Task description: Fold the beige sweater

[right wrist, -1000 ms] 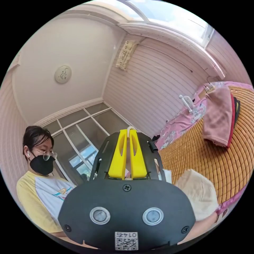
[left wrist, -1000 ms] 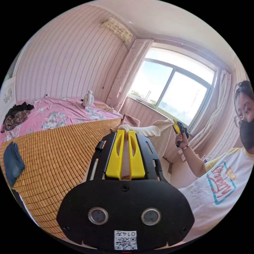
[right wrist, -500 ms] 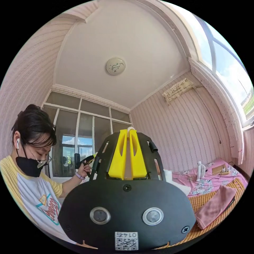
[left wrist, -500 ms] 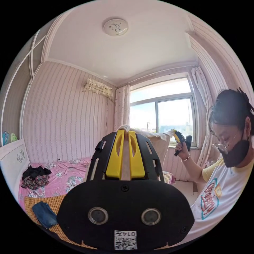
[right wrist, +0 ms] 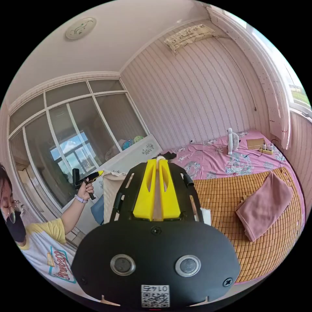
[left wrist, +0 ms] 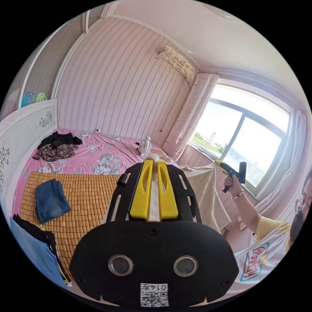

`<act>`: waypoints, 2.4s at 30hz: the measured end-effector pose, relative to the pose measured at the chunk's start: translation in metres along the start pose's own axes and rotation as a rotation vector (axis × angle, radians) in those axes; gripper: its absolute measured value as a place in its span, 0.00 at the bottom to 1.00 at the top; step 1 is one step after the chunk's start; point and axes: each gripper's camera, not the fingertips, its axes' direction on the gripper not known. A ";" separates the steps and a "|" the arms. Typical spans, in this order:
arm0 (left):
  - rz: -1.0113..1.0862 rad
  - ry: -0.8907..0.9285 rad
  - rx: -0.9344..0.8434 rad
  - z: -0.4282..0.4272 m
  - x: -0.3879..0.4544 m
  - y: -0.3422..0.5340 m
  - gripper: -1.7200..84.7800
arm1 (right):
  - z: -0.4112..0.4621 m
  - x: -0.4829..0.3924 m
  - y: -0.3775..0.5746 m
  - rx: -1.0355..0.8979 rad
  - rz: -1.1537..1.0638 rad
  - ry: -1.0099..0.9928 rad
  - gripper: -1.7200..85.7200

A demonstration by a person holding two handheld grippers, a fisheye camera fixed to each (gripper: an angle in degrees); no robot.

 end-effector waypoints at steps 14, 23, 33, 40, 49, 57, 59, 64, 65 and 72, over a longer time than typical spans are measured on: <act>0.009 -0.050 -0.154 0.061 -0.071 0.111 0.03 | 0.109 0.001 0.080 -0.137 -0.080 0.085 0.03; -0.453 -0.059 -0.529 0.120 -0.157 0.299 0.03 | 0.203 0.066 0.262 -0.650 0.312 0.212 0.06; -0.008 0.012 -0.729 0.246 -0.067 0.278 0.10 | 0.335 -0.033 0.265 -0.821 -0.160 0.089 0.12; 0.072 -0.081 -0.888 0.330 -0.044 0.290 0.07 | 0.387 -0.051 0.285 -0.928 -0.271 0.263 0.04; -0.118 0.063 -0.711 0.296 -0.076 0.254 0.01 | 0.383 -0.068 0.258 -0.849 -0.282 0.132 0.03; -0.138 0.202 -0.669 0.309 -0.074 0.245 0.01 | 0.403 -0.060 0.276 -0.933 -0.214 0.179 0.06; -0.143 0.156 -0.806 0.341 -0.072 0.268 0.02 | 0.398 -0.056 0.276 -0.920 -0.172 0.150 0.08; -0.285 0.113 -0.850 0.355 -0.089 0.295 0.06 | 0.373 -0.047 0.267 -0.900 -0.156 0.104 0.10; -0.283 0.143 -0.837 0.349 -0.090 0.293 0.07 | 0.368 -0.045 0.265 -0.888 -0.152 0.111 0.10; -0.273 -0.108 -0.636 0.270 -0.111 0.275 0.08 | 0.318 0.032 0.238 -0.727 0.067 0.405 0.12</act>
